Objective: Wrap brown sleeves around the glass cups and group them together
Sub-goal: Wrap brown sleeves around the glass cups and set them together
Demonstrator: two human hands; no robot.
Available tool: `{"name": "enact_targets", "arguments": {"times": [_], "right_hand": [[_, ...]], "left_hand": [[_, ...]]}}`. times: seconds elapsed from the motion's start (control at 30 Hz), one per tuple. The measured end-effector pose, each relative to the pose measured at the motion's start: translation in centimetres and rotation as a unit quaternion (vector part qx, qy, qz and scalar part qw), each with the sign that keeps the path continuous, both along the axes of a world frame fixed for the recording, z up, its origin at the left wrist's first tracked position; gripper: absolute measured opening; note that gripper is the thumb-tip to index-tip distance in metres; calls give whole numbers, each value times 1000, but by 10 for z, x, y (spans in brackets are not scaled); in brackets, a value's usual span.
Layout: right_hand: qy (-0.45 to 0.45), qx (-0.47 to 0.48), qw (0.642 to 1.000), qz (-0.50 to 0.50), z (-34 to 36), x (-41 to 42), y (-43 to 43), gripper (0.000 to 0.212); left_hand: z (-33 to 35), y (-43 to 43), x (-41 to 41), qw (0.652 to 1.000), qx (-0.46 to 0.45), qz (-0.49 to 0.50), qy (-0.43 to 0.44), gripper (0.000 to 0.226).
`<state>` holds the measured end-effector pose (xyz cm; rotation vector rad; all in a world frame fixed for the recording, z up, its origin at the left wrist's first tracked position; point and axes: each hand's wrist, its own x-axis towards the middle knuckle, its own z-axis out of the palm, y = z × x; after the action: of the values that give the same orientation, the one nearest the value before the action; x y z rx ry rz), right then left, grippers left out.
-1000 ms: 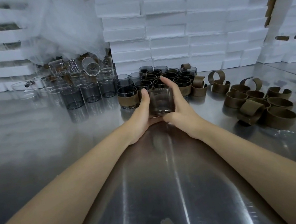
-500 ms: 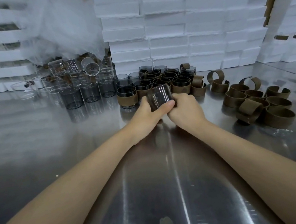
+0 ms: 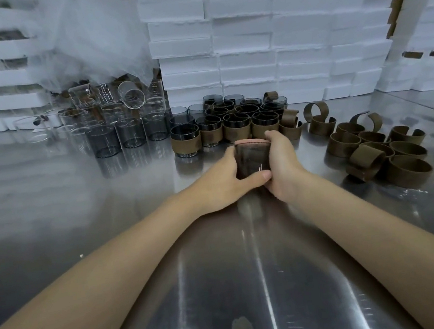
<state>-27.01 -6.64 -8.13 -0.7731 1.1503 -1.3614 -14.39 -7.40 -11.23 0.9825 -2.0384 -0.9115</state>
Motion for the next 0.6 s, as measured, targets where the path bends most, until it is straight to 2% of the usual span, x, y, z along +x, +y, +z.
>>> {"name": "enact_targets", "arguments": {"times": [0.13, 0.23, 0.3, 0.4, 0.47, 0.5, 0.57, 0.6], "right_hand": [[-38, -45, 992, 111, 1, -6, -2, 70], [-41, -96, 988, 116, 1, -2, -4, 65], [17, -120, 987, 102, -2, 3, -5, 55], [122, -159, 971, 131, -8, 9, -4, 43], [140, -199, 955, 171, -11, 10, -3, 46], [149, -215, 948, 182, -13, 9, -2, 58], [162, -239, 941, 174, -16, 8, -2, 78], [174, -248, 941, 150, -18, 8, -2, 79]], "left_hand": [[5, 3, -3, 993, 44, -79, 80, 29], [4, 3, -8, 962, 138, -84, 220, 54], [3, -2, -10, 935, 179, -68, 299, 61], [6, -12, -5, 905, 194, 11, 378, 54], [7, -15, -1, 896, 207, 35, 391, 59], [7, -14, 1, 901, 208, 33, 378, 62], [7, -10, 4, 924, 187, 38, 330, 60], [8, -7, 3, 939, 163, 58, 298, 57]]}}
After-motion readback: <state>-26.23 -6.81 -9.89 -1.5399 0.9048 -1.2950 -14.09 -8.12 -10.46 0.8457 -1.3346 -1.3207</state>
